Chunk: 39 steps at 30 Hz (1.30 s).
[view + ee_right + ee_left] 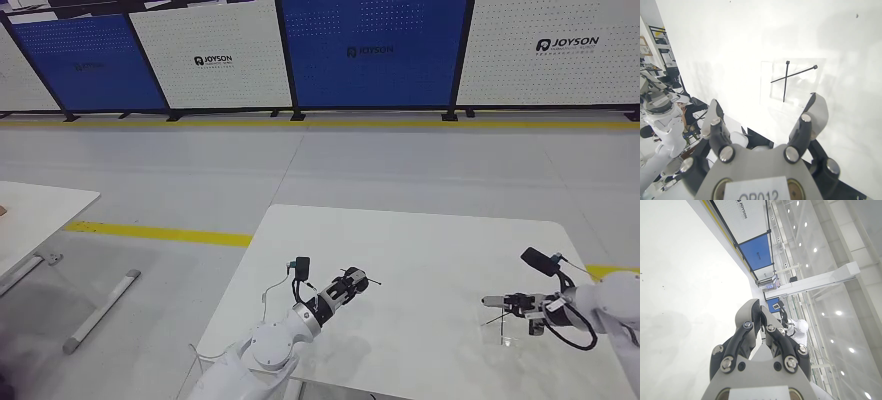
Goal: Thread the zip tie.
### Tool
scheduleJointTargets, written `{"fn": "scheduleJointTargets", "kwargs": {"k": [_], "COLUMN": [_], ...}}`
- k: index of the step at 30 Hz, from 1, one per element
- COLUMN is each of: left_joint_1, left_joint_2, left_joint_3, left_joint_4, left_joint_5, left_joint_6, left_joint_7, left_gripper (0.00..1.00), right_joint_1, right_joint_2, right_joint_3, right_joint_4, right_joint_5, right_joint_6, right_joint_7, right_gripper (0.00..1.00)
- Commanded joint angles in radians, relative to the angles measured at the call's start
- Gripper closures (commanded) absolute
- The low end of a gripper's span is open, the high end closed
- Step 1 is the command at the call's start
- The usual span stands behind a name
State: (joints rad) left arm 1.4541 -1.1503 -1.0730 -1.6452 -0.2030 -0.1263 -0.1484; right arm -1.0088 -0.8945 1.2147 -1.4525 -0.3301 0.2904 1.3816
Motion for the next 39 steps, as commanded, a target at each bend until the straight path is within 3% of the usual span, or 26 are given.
{"fn": "scheduleJointTargets", "kwargs": {"k": [1, 5, 9, 26, 39], "left_joint_1": [0.0, 0.0, 0.0, 0.0, 0.0], "left_joint_2": [0.0, 0.0, 0.0, 0.0, 0.0], "left_joint_3": [0.0, 0.0, 0.0, 0.0, 0.0], "left_joint_4": [0.0, 0.0, 0.0, 0.0, 0.0], "left_joint_5": [0.0, 0.0, 0.0, 0.0, 0.0], "left_joint_6": [0.0, 0.0, 0.0, 0.0, 0.0], "left_joint_7": [0.0, 0.0, 0.0, 0.0, 0.0], "left_gripper": [1.0, 1.0, 1.0, 1.0, 1.0], "right_joint_1": [0.005, 0.024, 0.048, 0.126, 0.195], "right_joint_2": [0.0, 0.0, -0.001, 0.003, -0.001], "right_joint_3": [-0.004, -0.028, -0.056, -0.158, -0.265], "right_joint_4": [0.002, 0.018, 0.043, 0.131, 0.205], "right_joint_5": [-0.002, -0.017, -0.024, -0.013, -0.003], "right_joint_6": [0.008, 0.043, 0.05, 0.05, 0.05], "right_joint_7": [0.007, 0.008, 0.008, 0.008, 0.008], "right_gripper": [0.2, 0.43, 0.55, 0.53, 0.58]}}
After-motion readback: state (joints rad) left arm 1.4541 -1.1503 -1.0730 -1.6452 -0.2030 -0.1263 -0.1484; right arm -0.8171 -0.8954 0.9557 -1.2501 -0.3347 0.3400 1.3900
